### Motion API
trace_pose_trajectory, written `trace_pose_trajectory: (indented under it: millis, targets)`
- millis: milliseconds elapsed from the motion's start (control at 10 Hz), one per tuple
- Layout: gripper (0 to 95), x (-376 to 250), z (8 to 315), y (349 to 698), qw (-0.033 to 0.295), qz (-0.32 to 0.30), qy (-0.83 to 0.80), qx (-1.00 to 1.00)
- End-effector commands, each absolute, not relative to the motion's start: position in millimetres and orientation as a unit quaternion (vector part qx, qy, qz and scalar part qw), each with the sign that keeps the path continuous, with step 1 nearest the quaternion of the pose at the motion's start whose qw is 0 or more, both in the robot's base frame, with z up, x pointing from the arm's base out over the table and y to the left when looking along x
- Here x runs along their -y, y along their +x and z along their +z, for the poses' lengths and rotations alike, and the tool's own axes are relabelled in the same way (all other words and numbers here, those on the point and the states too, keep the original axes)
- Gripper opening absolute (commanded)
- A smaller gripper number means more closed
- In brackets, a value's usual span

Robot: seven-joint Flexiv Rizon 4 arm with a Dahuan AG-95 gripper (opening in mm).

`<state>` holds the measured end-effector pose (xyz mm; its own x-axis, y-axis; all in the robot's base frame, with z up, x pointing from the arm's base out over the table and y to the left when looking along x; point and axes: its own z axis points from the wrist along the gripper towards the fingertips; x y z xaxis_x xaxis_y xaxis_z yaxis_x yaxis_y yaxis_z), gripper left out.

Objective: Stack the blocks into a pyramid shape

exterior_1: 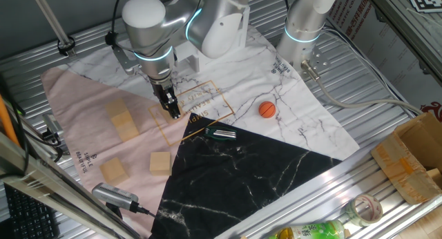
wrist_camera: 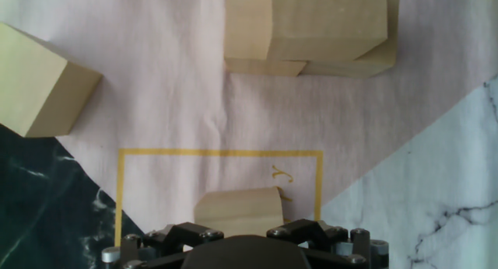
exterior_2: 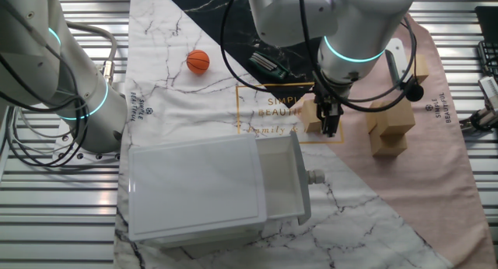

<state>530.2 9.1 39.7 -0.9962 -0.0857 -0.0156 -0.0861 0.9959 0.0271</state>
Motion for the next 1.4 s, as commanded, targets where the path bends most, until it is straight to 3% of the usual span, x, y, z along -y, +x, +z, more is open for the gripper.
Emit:
trace_pose_trajectory:
  millis: [100, 900, 1300, 1400]
  targets:
    - [76.0, -8.7, 39.5, 530.0, 0.007, 0.014, -0.044, -0.999]
    - [76.0, -6.8, 35.4, 529.9, 0.007, 0.016, -0.046, -0.999]
    - [0.0, -6.8, 35.2, 529.3, 0.008, 0.024, -0.037, -0.999]
    - [0.0, -6.8, 35.1, 529.3, 0.008, 0.027, -0.034, -0.999]
